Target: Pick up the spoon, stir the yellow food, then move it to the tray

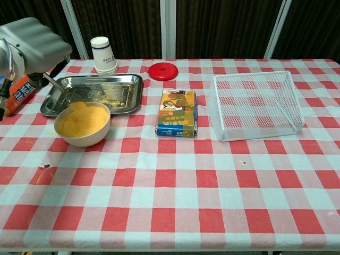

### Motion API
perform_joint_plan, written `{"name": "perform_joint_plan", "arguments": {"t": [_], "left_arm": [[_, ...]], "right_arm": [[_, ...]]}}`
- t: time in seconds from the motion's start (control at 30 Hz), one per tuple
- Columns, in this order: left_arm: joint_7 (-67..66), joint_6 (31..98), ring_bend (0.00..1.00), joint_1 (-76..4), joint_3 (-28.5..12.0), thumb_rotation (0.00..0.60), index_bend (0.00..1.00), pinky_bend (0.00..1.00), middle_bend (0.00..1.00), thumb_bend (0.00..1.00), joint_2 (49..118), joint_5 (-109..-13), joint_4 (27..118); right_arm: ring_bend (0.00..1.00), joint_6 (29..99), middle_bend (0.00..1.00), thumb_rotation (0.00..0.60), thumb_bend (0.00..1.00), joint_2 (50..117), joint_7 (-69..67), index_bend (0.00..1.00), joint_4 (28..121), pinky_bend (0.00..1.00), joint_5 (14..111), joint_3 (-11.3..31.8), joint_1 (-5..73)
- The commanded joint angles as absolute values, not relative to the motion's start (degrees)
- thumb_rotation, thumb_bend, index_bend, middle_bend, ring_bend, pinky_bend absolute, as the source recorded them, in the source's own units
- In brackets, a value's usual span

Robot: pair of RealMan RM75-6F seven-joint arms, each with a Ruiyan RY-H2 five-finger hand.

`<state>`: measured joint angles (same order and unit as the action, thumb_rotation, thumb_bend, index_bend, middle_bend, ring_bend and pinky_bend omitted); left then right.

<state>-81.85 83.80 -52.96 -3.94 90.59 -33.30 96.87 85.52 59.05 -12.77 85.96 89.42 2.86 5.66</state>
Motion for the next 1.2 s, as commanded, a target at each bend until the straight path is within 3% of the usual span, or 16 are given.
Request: {"name": "perform_joint_plan", "arguments": {"t": [0.03,0.23,0.8,1.2], "left_arm": [[-85.5,88.6,0.93,-52.7,2.2,0.6,0.66,0.94,0.92,0.42,95.6,-41.7,90.3],[-87.7,89.3,0.93,-51.1,4.7,0.6,0.66,0.94,0.92,0.42,98.9,-46.3,85.1],[-94.9,84.9,0.93,-48.1,5.9,0.6,0.66,0.94,0.92,0.42,104.3,-49.4,77.8],[-91.1,80.8,0.93,-46.4,1.7,0.6,0.67,0.94,0.93,0.42,102.7,-48.5,83.1]], "right_arm": [[0.0,85.5,0.03,0.6,0.2,59.1,-12.8,0.0,86.0,0.0,89.4,2.9,5.6],[0.0,85.4,0.03,0.6,0.2,59.1,-12.7,0.0,86.0,0.0,89.4,2.8,5.7],[0.0,84.7,0.03,0.6,0.2,59.2,-12.4,0.0,86.2,0.0,89.3,2.8,6.0],[0.0,84.8,0.03,0.6,0.2,59.2,-12.7,0.0,85.9,0.0,89.1,2.9,5.9]]}}
